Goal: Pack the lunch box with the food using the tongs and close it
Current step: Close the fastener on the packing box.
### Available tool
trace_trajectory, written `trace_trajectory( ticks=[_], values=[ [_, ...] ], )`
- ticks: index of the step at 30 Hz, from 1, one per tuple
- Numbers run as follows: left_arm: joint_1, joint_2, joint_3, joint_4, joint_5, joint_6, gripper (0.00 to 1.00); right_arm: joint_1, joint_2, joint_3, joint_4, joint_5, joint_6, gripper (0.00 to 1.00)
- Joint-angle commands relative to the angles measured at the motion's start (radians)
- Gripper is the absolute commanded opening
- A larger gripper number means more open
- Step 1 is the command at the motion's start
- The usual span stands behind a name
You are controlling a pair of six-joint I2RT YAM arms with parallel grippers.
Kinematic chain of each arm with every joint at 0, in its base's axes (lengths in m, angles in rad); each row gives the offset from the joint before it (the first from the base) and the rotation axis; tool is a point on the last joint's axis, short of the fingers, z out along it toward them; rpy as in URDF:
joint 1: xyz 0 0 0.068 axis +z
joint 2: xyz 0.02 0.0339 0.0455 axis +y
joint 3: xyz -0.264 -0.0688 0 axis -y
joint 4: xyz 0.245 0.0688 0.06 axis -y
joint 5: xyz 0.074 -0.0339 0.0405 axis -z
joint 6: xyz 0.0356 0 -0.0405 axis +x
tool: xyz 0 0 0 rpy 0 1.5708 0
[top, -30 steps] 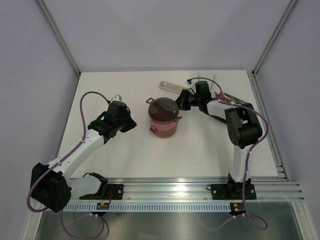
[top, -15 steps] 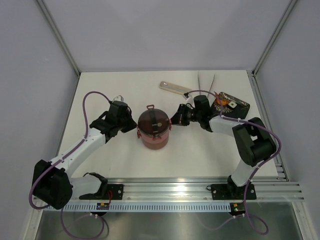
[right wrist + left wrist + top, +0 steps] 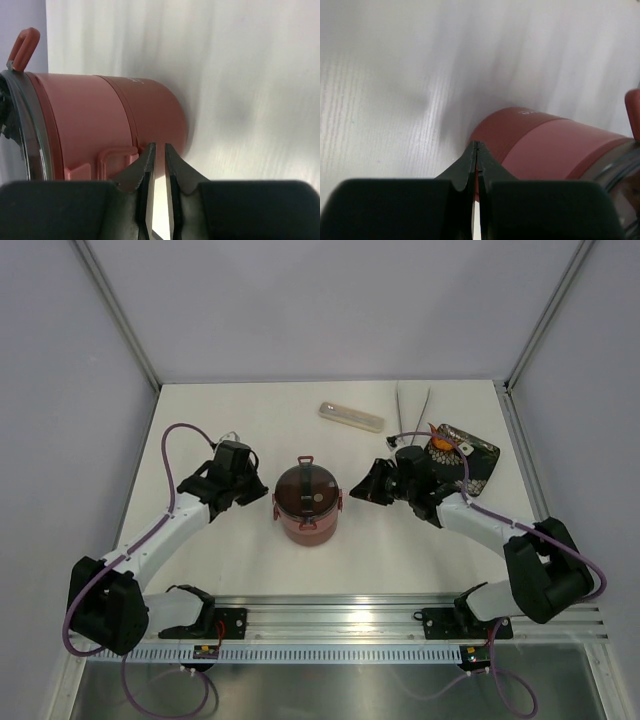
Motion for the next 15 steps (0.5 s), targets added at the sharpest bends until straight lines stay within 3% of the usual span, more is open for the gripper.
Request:
trace_trajectory(
  ticks=[1, 7, 11, 15],
  values=[
    [0.037, -0.024, -0.012, -0.015, -0.053, -0.023, 0.00, 0.016, -0.111, -0.012, -0.093, 0.110, -0.007, 0.21],
    [0.052, -0.036, -0.084, 0.014, -0.074, -0.097, 0.00, 0.048, -0.243, -0.049, -0.166, 0.137, -0.003, 0.46],
    [0.060, 0.008, -0.103, 0.034, -0.061, -0.131, 0.00, 0.071, -0.257, -0.049, -0.173, 0.103, -0.004, 0.55],
    [0.068, 0.057, -0.106, 0.056, -0.030, -0.148, 0.00, 0.093, -0.236, -0.037, -0.179, 0.097, -0.014, 0.56]
  ],
)
